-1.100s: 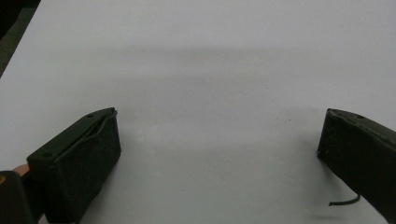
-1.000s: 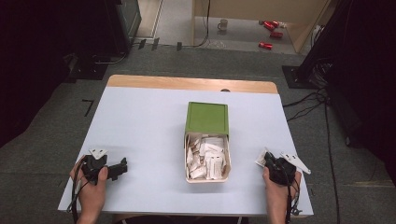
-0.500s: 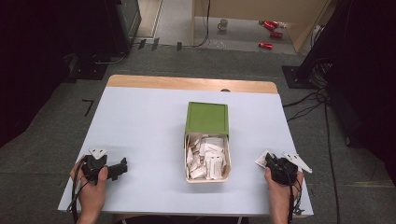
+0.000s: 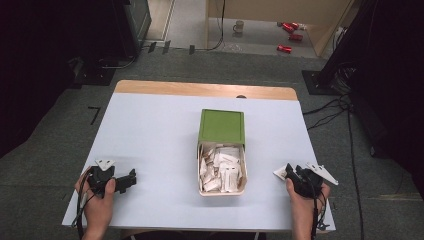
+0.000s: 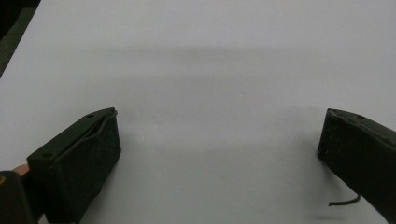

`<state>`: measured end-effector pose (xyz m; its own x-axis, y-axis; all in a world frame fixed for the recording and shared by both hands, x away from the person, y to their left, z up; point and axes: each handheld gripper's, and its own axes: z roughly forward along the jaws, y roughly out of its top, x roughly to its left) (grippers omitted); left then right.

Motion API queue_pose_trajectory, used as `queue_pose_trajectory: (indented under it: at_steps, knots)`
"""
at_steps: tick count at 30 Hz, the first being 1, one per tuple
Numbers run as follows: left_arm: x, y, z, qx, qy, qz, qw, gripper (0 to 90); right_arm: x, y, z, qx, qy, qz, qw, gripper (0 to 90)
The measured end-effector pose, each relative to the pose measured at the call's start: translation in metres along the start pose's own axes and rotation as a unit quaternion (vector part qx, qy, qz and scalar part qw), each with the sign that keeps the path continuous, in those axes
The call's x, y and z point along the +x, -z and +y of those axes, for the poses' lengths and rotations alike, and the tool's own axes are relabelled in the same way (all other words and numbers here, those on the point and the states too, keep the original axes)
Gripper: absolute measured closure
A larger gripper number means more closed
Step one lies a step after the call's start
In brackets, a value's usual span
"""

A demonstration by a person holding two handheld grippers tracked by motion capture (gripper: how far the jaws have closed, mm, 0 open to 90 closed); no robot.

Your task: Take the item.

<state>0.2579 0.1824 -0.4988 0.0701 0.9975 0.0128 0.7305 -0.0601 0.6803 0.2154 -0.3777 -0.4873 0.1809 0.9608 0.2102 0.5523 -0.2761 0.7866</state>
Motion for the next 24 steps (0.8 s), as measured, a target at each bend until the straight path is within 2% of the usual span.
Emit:
queue_pose_trajectory:
  at_steps: [6,12,20,24]
  knots:
    - [0.000,0.000,0.000,0.000,0.000,0.000,1.0000,0.0,-0.003,0.004,0.004,-0.006,-0.002,-0.009,0.9999,52.4]
    - [0.000,0.000,0.000,0.000,0.000,0.000,1.0000,0.0,-0.002,0.008,0.008,-0.012,0.000,-0.007,0.9999,46.6]
    - [0.000,0.000,0.000,0.001,0.000,0.000,1.0000,0.0,0.012,0.021,0.015,-0.028,0.020,0.007,0.9994,39.5]
    - [0.000,0.000,0.000,0.000,0.000,0.000,1.0000,0.0,0.021,0.029,0.019,-0.032,0.032,0.029,0.9986,38.8]
